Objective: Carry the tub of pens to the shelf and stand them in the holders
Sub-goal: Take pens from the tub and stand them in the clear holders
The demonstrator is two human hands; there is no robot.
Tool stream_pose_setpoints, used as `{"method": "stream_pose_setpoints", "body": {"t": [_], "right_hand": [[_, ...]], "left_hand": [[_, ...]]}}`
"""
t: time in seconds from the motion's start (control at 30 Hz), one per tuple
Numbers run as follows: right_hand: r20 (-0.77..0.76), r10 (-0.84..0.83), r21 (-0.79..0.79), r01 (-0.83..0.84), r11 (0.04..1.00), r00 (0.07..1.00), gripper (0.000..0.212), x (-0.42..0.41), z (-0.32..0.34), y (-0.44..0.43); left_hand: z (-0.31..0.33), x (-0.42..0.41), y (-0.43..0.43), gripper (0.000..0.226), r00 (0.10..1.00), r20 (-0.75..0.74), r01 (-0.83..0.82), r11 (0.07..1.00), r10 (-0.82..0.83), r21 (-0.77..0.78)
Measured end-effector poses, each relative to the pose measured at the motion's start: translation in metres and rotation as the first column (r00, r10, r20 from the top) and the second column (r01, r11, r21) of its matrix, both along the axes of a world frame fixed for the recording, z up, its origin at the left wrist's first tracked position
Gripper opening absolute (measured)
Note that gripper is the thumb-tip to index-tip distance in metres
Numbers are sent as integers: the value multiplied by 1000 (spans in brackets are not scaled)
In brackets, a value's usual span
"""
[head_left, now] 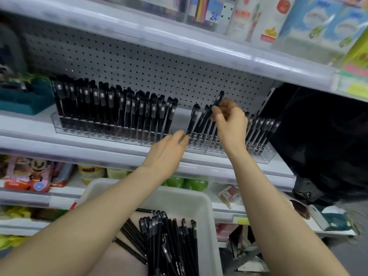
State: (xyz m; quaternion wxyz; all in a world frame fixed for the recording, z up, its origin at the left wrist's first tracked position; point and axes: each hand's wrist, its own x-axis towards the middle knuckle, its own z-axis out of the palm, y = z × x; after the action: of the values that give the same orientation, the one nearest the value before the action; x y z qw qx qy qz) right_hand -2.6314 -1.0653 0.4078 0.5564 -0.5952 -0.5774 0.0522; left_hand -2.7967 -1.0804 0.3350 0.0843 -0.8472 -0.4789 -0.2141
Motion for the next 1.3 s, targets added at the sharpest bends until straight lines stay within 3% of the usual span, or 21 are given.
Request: {"method": "stream_pose_setpoints", "body": {"t": [0.3,0.6,0.77,0.9,1.07,1.17,1.3], "right_hand": [[134,20,-181,4,983,991,19,-6,-33,15],[78,-25,-188,39,981,997,20,-11,-36,4],[-26,-61,-140,57,988,998,17,-17,-48,-27],[-17,-19,-192,16,981,1000,4,-34,-85,-63],[53,59,-381,-34,924,997,9,-54,-151,-102],[6,94,-536,-76,841,996,12,-61,-177,-115],[122,160,-626,-49,778,980,14,-68,-191,-127]], "left_hand": [[-1,0,1,70,1000,-17,-2,1000,2,-4],[-16,-8,3,71,995,74,63,997,-67,53],[-33,-37,-22,50,979,165,113,992,-120,53],[-68,-72,-36,34,976,184,111,994,-113,20],[-102,-94,-49,48,993,105,52,999,-52,0],[-115,-95,-54,61,996,84,39,999,-38,-9],[-128,-98,-57,73,998,39,44,999,-44,10]]}}
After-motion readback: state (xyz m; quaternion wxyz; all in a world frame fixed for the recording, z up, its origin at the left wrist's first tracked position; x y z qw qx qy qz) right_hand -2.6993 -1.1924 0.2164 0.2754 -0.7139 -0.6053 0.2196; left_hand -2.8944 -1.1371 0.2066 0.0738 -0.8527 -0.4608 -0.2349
